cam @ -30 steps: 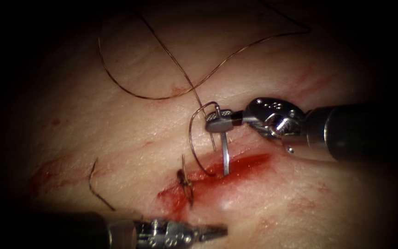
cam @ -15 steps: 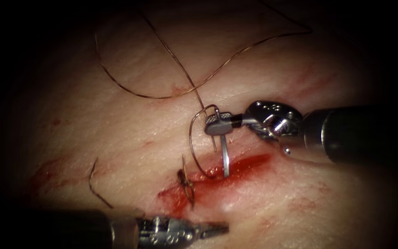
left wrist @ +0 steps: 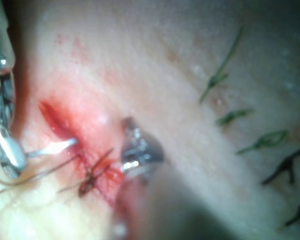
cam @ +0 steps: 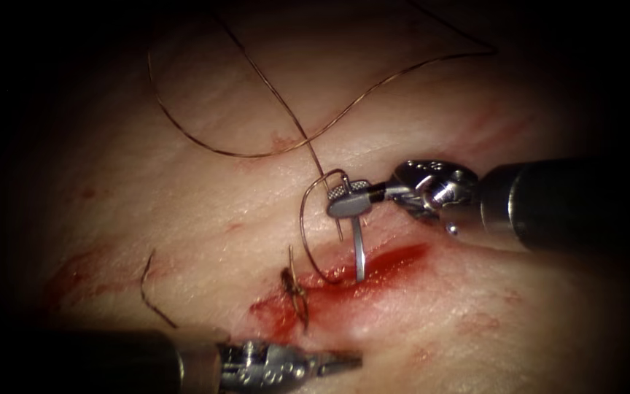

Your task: Wound Closure

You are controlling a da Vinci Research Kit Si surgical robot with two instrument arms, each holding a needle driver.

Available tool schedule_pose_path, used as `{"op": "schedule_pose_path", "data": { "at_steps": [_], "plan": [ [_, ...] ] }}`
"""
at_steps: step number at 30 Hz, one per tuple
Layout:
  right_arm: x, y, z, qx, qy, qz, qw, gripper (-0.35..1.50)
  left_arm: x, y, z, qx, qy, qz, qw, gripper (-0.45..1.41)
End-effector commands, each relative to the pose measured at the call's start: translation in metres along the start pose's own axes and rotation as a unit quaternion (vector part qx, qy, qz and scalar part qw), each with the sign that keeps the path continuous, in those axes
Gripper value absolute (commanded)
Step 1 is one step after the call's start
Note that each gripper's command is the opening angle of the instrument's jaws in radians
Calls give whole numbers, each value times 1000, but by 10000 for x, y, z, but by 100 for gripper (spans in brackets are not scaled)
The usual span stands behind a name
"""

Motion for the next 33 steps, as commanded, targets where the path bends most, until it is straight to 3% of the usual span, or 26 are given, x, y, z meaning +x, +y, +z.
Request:
{"op": "schedule_pose_path", "data": {
  "at_steps": [1, 11, 33],
  "plan": [
    [0, 6, 10, 1, 1, 8, 1000, -35, -3, 5, 7, -1, 0, -1, 1000, -37],
    [-3, 3, 15, 23, 22, 84, 996, -35, -3, 6, 7, -1, 0, -1, 1000, -37],
    [-21, 5, 24, 50, 83, 135, 986, -35, -7, 5, 6, -2, 0, 1, 1000, -38]
  ]
}}
